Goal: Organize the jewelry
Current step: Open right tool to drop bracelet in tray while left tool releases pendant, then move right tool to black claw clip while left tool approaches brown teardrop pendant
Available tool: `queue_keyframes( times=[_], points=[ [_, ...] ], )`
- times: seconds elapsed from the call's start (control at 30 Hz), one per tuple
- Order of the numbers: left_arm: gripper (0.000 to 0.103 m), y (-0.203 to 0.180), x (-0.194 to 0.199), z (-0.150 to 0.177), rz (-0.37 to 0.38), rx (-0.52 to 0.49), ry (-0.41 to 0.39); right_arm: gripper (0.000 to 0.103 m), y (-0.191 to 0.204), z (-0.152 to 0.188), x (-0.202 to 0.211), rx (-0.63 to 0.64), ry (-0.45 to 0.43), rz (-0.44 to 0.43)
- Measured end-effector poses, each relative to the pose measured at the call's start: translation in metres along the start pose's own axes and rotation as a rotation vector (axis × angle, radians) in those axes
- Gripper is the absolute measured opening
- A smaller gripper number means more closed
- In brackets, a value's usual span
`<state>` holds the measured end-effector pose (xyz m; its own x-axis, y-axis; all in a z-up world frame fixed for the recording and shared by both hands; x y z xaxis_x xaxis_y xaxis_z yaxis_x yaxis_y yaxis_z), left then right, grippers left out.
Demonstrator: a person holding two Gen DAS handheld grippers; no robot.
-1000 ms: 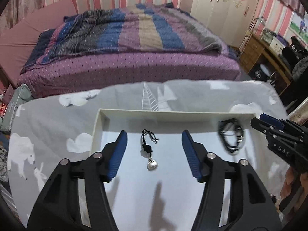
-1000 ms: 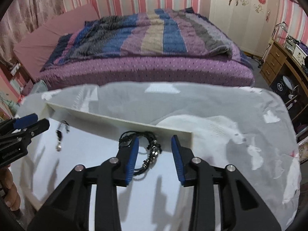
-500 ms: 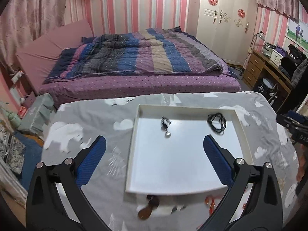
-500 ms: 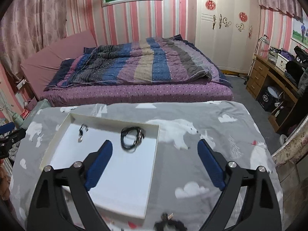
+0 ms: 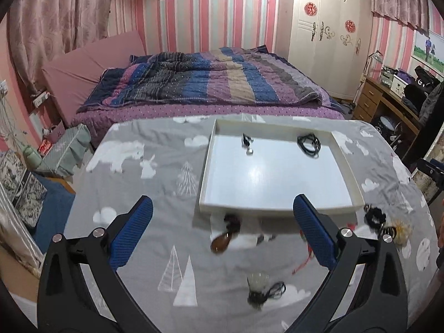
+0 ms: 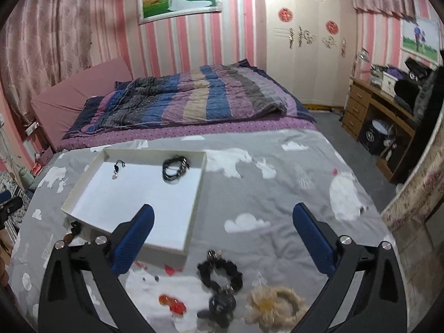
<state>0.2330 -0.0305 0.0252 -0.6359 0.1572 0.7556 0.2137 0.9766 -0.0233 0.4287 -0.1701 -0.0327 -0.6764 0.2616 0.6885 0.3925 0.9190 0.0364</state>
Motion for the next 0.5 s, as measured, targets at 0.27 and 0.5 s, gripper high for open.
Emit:
queue_keyframes(
  times=[0.27,0.5],
  points=[
    [0.1,-0.002,-0.007,0.035,-0.021,-0.024,0.011,0.1,-0.036,0.042,-0.02,-0.094,0.066,0.057],
    [0.1,-0.002,-0.016,0.046,0.002,-0.022,0.037,0.1,-0.047,0.056,-0.032,-0.131,0.094,0.095]
  ],
)
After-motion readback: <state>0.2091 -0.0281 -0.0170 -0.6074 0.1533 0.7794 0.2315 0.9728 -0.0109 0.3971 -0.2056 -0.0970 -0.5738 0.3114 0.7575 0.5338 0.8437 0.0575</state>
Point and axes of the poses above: each gripper's, at about its wrist camera, not at the fingertips, and x roughly against the way its jaws point, y to its left, z to its underside, the point moved 8 cm from there along -x, roughly the way its jaws point, and after that the axes turned 6 degrees about y, right-handed, at the moved point
